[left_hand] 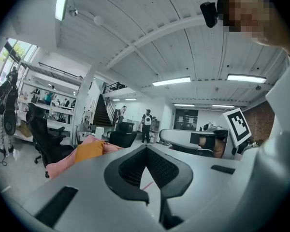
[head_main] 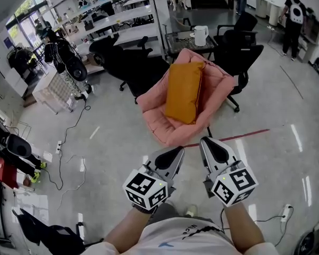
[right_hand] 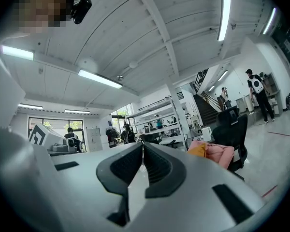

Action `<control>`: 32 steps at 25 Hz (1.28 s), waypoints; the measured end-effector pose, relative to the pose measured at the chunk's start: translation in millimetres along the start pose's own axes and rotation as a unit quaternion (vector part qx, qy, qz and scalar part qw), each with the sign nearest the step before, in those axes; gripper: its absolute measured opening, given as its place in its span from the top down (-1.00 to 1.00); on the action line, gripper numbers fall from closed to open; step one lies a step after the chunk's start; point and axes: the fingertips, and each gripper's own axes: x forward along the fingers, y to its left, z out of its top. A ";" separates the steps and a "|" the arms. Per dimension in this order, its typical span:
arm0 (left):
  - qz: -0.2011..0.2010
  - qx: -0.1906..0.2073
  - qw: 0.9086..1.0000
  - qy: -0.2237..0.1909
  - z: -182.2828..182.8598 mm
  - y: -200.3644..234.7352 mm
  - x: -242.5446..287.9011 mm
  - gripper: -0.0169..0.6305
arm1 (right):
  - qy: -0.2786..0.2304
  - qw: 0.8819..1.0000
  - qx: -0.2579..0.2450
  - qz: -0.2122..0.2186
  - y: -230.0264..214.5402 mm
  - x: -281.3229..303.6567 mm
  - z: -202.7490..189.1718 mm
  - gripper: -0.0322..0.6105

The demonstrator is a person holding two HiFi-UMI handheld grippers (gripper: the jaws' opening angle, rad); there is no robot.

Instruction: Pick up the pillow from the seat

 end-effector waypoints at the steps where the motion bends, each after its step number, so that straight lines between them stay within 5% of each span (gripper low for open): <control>1: 0.001 0.000 1.000 0.000 0.2 1.2 3.4 0.92 | 0.000 1.000 -0.002 0.001 -3.0 1.7 0.4 0.84; 15: -0.012 -0.009 1.000 0.010 -2.0 54.6 65.4 0.92 | 0.013 1.000 0.001 -0.023 -58.6 60.6 -5.8 0.84; 32: -0.047 -0.063 0.996 0.032 -4.4 257.2 186.7 0.92 | 0.052 0.995 0.018 -0.087 -155.9 269.2 -35.6 0.84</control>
